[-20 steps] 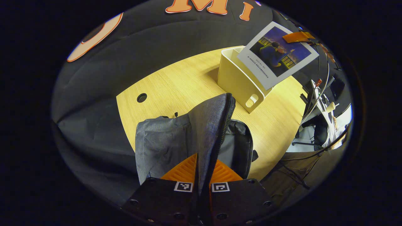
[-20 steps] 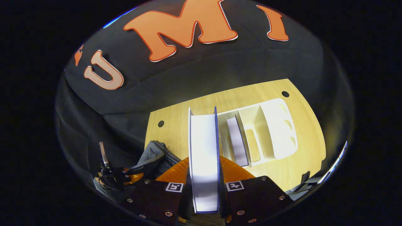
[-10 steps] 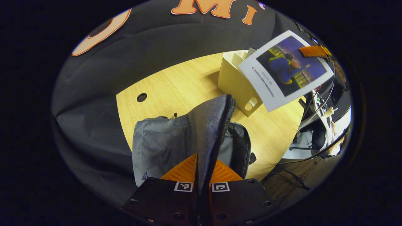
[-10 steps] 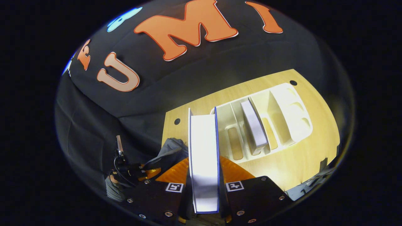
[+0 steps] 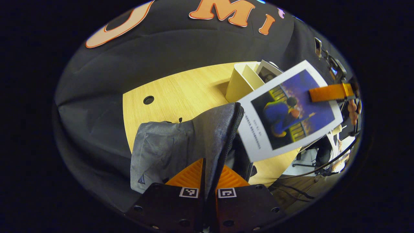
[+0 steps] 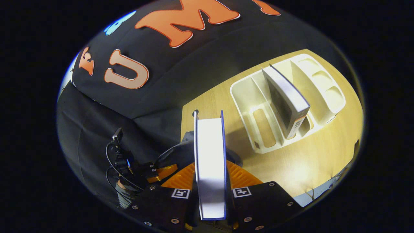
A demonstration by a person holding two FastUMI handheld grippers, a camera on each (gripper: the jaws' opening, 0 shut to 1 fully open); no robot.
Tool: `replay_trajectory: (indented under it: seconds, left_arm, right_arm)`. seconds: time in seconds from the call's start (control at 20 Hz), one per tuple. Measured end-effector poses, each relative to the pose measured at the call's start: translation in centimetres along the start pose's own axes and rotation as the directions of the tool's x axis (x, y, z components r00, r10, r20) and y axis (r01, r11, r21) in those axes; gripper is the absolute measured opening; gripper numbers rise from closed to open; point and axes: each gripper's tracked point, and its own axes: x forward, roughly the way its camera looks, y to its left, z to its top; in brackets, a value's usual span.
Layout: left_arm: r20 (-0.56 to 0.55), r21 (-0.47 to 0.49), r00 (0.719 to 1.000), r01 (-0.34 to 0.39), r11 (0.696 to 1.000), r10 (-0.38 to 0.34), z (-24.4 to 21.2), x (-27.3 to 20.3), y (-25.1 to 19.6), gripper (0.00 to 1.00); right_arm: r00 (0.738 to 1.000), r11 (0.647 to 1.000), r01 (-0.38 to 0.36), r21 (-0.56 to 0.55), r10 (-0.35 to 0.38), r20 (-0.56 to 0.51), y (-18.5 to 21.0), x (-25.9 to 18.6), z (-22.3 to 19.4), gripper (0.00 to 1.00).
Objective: Open the schoolbag, grab two books from the bookshelf and put them into the schoolbag.
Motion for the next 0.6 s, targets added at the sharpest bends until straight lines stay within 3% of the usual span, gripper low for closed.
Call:
replay_trajectory:
  seconds: [0.6]
  left_arm:
    - [0.038,-0.075,0.999,0.025,0.997,-0.022,1.1,-0.1,-1.9,0.08]
  right_arm:
    - [0.989,0.970,-0.141,0.197,0.145,-0.007,-0.2,7.6,-5.6,0.33]
